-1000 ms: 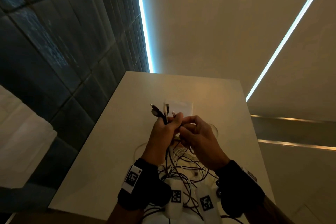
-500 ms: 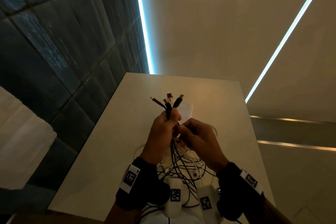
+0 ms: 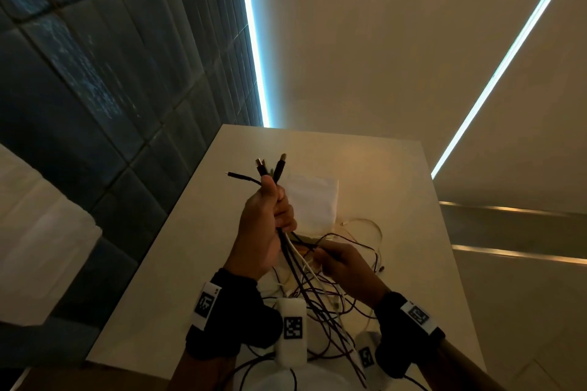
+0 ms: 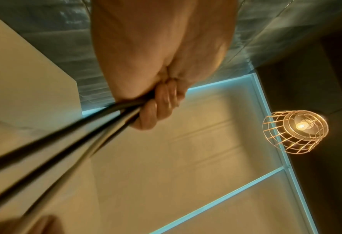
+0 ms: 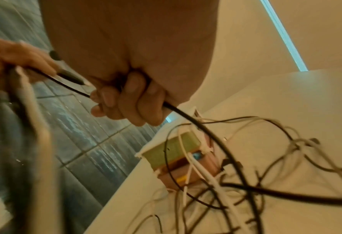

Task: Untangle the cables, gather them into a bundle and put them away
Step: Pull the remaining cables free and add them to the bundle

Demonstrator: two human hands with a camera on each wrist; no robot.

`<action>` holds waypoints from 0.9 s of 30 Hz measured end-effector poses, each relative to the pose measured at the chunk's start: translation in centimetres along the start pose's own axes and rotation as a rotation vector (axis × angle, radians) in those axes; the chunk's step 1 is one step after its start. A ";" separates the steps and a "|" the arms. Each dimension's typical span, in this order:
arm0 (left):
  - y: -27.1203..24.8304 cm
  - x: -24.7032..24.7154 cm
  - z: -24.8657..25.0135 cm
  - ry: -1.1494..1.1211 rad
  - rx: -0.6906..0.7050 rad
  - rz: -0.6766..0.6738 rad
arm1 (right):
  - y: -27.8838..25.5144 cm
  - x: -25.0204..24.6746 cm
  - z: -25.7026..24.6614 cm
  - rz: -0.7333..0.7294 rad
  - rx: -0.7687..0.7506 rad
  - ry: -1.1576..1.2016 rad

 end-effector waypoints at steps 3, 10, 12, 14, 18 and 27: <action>-0.2 -0.2 -0.2 -0.015 -0.040 -0.018 | 0.0 -0.4 1.7 0.030 0.025 -0.059; -0.6 -1.7 1.3 -0.132 0.037 0.050 | -0.7 -0.6 5.8 0.039 0.138 -0.097; -0.7 -2.1 1.3 -0.141 0.037 0.071 | -1.1 -1.0 7.4 0.046 0.192 -0.165; -0.8 -2.4 1.0 -0.137 0.023 0.086 | -1.2 -1.5 8.0 0.086 0.242 -0.181; -0.9 -2.5 0.6 -0.108 -0.026 0.107 | -0.5 -3.5 3.9 0.305 0.245 -0.069; -1.4 -1.6 -0.6 0.035 -0.115 0.168 | -0.1 -3.1 -11.0 0.190 -0.141 0.331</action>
Point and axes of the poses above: each hand's wrist, its own y-axis towards the middle knuckle, its own x-axis out of the palm, z = x × y, the point moved 8 cm from there along y, towards the middle knuckle, and after that the axes turned 1 degree about -z, right-handed, at the moved point
